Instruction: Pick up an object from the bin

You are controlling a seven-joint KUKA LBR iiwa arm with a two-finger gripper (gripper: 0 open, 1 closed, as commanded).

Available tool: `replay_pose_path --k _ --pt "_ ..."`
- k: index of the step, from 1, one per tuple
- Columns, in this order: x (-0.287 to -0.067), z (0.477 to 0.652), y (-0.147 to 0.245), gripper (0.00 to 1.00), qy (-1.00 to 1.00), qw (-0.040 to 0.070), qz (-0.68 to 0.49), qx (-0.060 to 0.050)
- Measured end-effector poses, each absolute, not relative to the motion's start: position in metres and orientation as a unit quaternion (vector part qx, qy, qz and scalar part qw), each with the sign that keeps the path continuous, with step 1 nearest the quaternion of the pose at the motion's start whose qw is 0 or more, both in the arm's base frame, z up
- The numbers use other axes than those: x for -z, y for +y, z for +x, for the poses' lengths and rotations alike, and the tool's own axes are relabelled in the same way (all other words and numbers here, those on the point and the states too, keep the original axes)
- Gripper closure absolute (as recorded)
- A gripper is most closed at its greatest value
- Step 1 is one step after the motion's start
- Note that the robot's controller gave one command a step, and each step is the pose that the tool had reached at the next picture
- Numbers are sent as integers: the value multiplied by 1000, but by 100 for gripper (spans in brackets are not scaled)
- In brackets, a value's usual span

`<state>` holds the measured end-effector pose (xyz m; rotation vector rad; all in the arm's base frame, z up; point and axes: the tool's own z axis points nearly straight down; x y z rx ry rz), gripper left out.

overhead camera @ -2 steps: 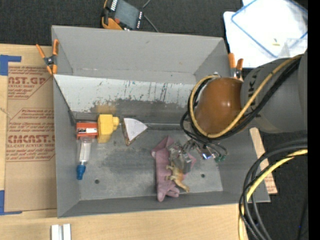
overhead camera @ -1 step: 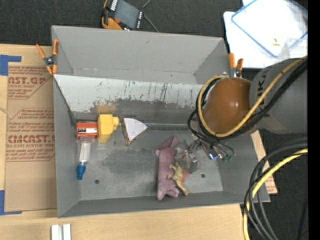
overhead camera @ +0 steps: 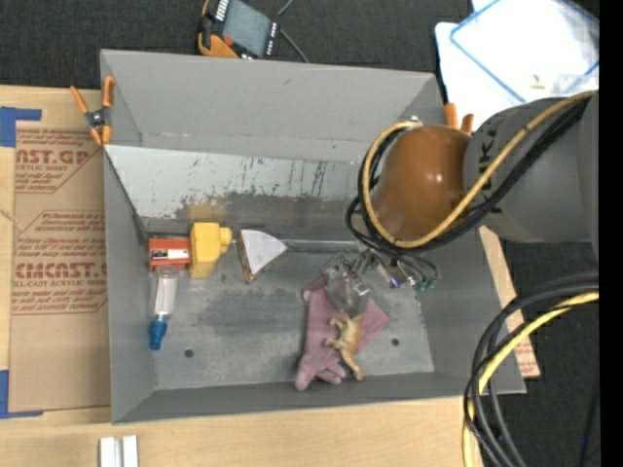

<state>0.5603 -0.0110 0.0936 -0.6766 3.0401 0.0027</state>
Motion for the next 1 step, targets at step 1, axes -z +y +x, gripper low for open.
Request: replay_pose_path --k 1 --pt "-145 543 -20 100 980 12 -197 -3"
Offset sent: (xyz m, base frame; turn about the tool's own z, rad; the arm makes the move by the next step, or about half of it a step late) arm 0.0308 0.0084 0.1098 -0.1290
